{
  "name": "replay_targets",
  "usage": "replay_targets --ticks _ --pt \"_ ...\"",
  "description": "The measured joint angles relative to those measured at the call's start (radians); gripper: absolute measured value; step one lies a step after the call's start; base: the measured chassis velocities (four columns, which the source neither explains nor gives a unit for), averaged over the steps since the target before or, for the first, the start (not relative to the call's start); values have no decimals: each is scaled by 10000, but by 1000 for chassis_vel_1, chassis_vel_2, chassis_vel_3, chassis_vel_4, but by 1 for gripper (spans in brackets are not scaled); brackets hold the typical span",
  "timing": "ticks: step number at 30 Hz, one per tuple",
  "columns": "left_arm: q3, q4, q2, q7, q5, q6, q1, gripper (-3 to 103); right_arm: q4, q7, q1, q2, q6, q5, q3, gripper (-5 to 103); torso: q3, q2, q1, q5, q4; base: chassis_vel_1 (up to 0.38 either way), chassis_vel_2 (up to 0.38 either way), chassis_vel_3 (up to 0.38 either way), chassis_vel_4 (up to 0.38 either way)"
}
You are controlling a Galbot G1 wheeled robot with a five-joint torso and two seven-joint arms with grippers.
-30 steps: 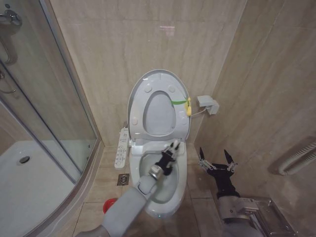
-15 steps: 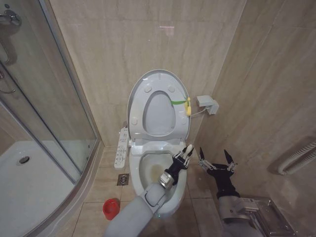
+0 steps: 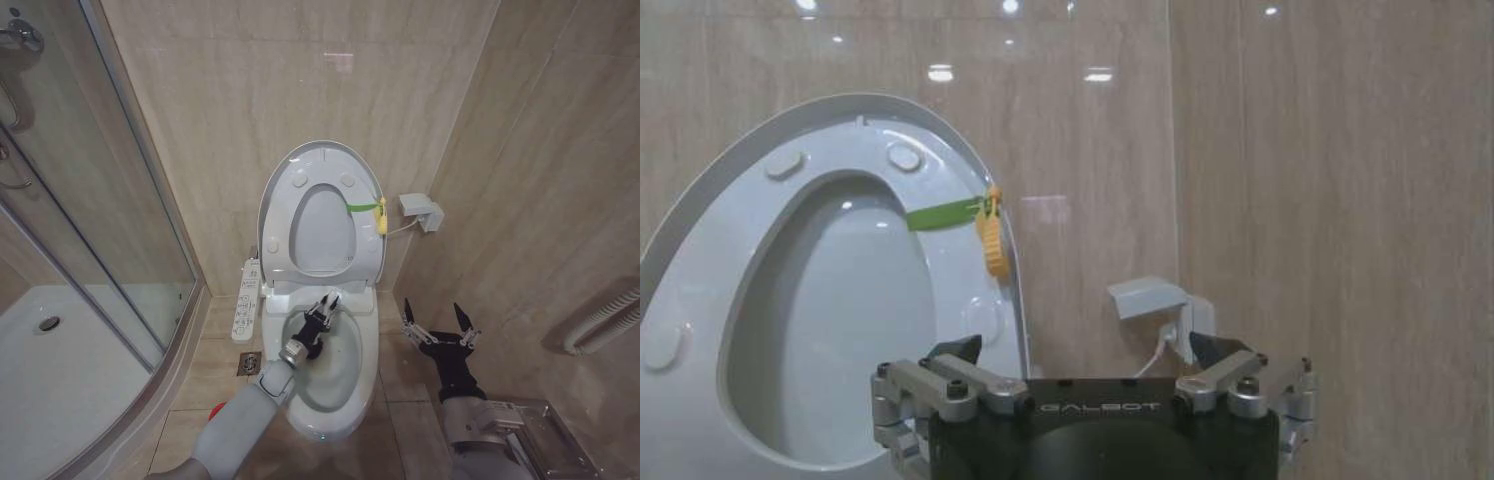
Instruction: Open the toilet lid, clean the toilet bowl with a toilet brush, close the toilet lid, and flush.
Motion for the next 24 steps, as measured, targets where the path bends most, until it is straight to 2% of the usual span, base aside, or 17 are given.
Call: replay_targets --ticks 7,11,15,20,24 --pt "-74 -175 48 -8 -79 167 172 22 0 2 0 0 0 0 0 100 1 -1 0 3 6 0 0 0 0" --pt "95 -1583 192 -44 -331 336 291 21 0 0 0 0 0 0 0 100 0 0 0 3 2 0 0 0 0" --pt "400 -2416 297 -95 -545 638 458 21 0 2 0 0 0 0 0 100 0 0 -1 4 2 0 0 0 0" --pt "531 -2183 236 -50 -567 662 547 21 0 3 0 0 0 0 0 100 0 0 -1 3 2 0 0 0 0" --pt "380 -754 85 26 -557 409 475 21 0 1 0 0 0 0 0 100 0 0 -1 2 4 0 0 0 0"
